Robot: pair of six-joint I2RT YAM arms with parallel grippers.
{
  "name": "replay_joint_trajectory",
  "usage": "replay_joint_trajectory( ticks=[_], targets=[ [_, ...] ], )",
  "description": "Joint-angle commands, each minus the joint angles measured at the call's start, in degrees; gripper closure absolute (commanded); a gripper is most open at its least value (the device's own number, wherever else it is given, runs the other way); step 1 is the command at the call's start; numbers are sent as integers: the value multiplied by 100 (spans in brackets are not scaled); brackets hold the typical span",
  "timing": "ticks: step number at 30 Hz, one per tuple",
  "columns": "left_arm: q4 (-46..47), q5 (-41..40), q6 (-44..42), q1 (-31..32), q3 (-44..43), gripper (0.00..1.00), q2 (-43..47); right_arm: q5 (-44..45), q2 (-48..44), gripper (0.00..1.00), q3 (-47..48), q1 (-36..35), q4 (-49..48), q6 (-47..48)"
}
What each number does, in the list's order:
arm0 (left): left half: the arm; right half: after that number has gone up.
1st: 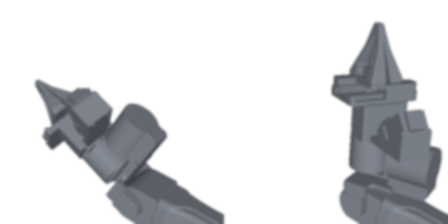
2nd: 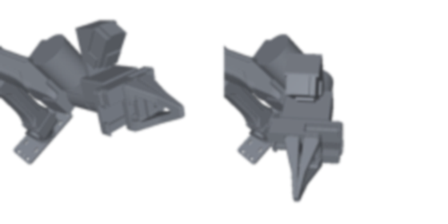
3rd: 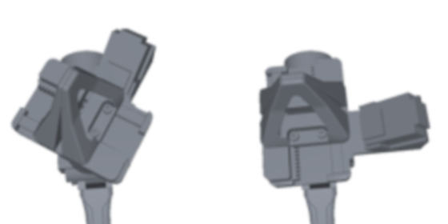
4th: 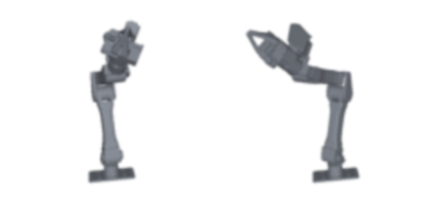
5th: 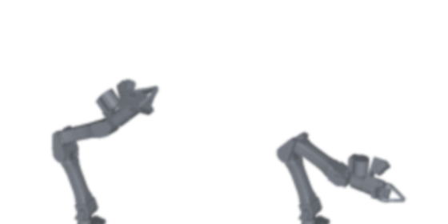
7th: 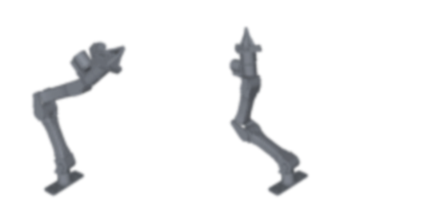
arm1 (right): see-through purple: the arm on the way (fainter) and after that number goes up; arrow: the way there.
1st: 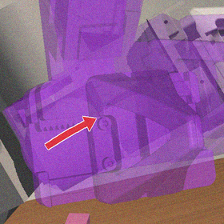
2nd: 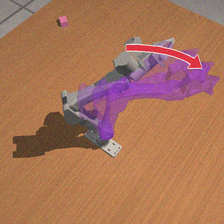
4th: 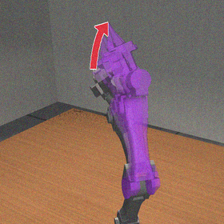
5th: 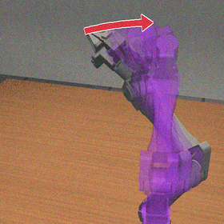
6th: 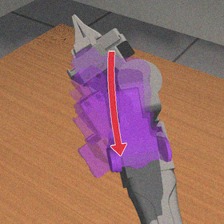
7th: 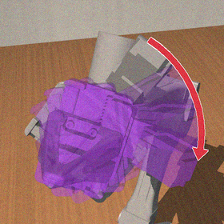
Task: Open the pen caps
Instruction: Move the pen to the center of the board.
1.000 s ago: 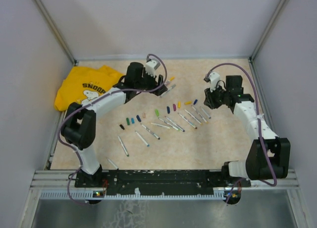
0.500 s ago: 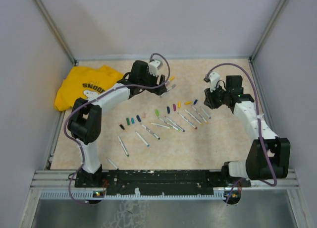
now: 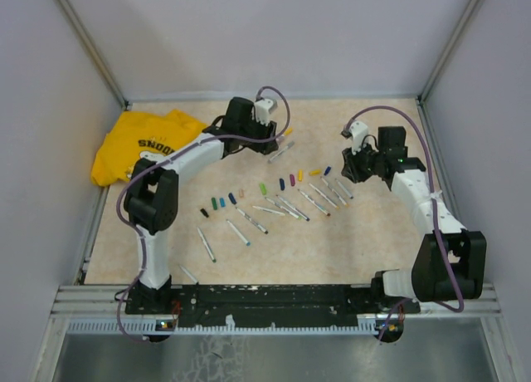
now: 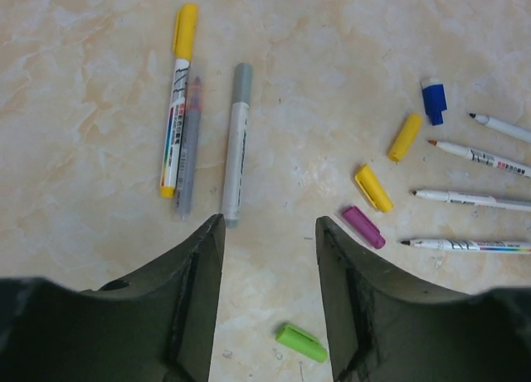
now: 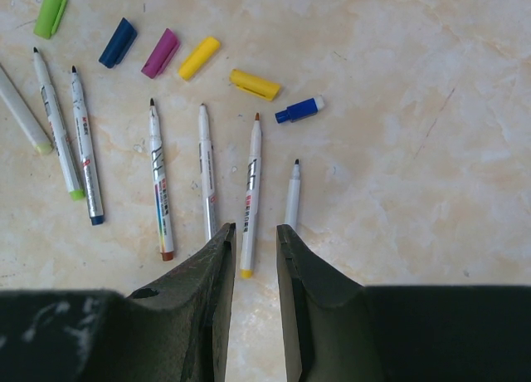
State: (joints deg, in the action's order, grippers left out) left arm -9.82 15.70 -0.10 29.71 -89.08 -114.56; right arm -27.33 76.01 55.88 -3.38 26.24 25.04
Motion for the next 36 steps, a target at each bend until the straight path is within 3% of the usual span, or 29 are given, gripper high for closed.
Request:
replay_joint_trajectory(
  ticks=[1, 4, 7, 13, 21, 26, 36],
  targets=[
    [-345, 68, -113, -45, -548, 54, -321, -72, -111, 73, 59, -58, -89, 72],
    [-527, 107, -143, -41, -864, 63, -543, -71, -112, 73, 59, -57, -87, 71],
    [-694, 70, -245, -40, -1188, 64, -815, -80, -112, 73, 62, -58, -94, 75],
    [-1376, -363, -577, -40, -2128, 59, -1530, -71, -99, 73, 62, -58, -92, 80],
    [-1720, -637, -883, -48, -2711, 55, -2050, -66, -101, 73, 60, -58, -94, 80],
    [-1806, -794, -927, -97, -2975, 68, -2253, -62, -95, 73, 58, -56, -101, 80],
    [-1766, -492, -881, -297, -3203, 72, -2430, -57, -86, 73, 57, -58, -99, 80]
  ],
)
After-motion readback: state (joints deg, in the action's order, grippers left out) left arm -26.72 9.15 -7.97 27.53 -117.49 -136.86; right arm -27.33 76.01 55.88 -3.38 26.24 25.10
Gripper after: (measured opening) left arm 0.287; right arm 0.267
